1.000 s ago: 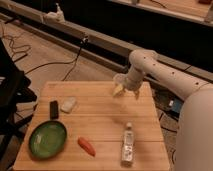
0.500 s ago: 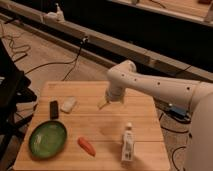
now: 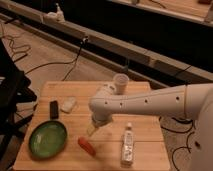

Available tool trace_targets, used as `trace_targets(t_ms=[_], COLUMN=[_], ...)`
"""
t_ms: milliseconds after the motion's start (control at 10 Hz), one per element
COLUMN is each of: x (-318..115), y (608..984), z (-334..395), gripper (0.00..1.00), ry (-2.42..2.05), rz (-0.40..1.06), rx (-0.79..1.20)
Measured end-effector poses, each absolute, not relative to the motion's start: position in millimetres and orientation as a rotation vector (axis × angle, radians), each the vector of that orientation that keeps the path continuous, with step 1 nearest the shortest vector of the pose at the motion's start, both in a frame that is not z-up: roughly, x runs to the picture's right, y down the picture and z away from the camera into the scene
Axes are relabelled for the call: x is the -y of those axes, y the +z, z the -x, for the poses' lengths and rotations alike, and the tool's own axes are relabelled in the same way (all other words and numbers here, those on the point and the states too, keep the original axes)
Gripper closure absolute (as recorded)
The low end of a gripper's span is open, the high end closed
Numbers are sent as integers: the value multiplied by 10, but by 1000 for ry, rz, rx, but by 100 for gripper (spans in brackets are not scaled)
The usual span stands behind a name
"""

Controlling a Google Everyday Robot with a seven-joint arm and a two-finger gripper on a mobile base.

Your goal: Place the pepper in the ceramic cup

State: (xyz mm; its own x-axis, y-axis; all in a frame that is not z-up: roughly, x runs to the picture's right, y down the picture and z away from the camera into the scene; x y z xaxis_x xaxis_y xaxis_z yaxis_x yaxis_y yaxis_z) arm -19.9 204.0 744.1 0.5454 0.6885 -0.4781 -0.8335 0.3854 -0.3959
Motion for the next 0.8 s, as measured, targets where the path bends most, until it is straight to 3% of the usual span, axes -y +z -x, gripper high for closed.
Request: trace_targets(t_ms=[300,800], x=[-2046,-2310], y=[7447,7608], z=[215,543], gripper=[20,20], ry=[982,928], rz=[661,800], rx=[-250,-297])
